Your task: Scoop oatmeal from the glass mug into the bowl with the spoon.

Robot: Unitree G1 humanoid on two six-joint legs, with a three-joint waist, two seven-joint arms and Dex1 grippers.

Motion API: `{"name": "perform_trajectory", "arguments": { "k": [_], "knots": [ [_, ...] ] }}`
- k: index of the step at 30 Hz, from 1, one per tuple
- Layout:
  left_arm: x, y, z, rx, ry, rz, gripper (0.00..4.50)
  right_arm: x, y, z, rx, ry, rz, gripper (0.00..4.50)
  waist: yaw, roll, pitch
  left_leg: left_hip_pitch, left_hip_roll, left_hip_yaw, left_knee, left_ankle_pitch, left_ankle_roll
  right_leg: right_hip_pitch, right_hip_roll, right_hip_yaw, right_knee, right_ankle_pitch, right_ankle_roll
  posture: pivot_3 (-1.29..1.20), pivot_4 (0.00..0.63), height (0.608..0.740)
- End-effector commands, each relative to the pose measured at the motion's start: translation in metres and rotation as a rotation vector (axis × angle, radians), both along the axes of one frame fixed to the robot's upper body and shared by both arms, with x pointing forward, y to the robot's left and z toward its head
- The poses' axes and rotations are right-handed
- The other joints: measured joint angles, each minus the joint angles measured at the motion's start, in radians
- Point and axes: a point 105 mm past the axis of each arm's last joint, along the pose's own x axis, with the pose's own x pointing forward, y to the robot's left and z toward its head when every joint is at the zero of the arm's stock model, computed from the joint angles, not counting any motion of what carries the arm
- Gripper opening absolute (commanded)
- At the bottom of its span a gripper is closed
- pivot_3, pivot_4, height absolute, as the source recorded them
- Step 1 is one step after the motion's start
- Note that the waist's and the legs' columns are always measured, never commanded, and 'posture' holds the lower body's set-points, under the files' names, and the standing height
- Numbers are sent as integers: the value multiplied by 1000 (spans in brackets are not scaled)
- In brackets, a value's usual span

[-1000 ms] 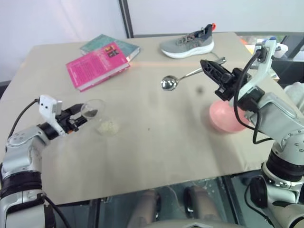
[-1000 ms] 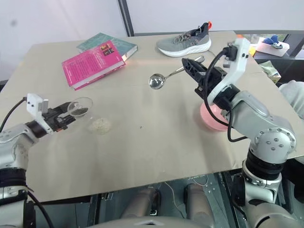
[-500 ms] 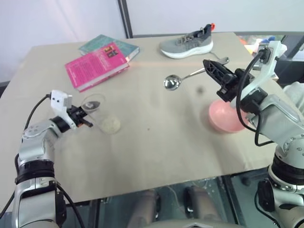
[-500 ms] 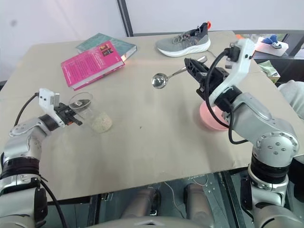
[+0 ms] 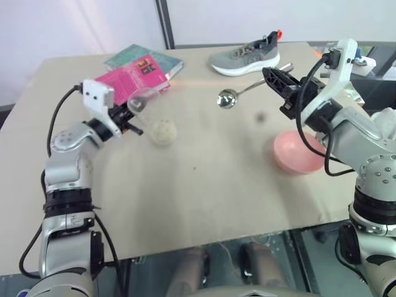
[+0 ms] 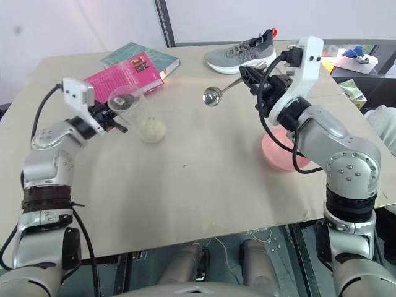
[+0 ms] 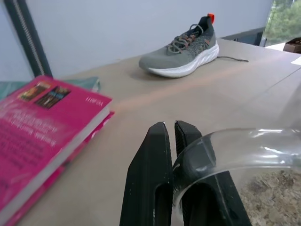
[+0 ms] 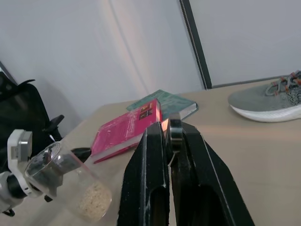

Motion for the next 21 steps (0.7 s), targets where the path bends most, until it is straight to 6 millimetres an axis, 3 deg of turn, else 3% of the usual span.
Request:
{"name": "perform_trajectory", "arguments": {
  "k": [1, 9, 21],
  "knots": [
    [9, -20, 28, 47, -116, -12, 41, -10, 4, 24, -47, -140, -15, 0, 1, 0, 0, 0, 0, 0, 0, 0, 0, 0, 0, 0, 0, 0, 0, 0, 150, 740],
    [32, -68, 35, 147, -210, -43, 41, -6, 19, 28, -191, -233, -45, 0, -1, 0, 0, 0, 0, 1, 0, 0, 0, 0, 1, -2, 0, 0, 0, 0, 150, 740],
    [40, -98, 37, 209, -313, -58, 41, -2, 26, 21, -342, -303, -93, 0, -3, 0, 0, 0, 0, 2, 0, 0, 0, -1, 1, -2, 0, 0, 0, 0, 150, 740]
  ]
}}
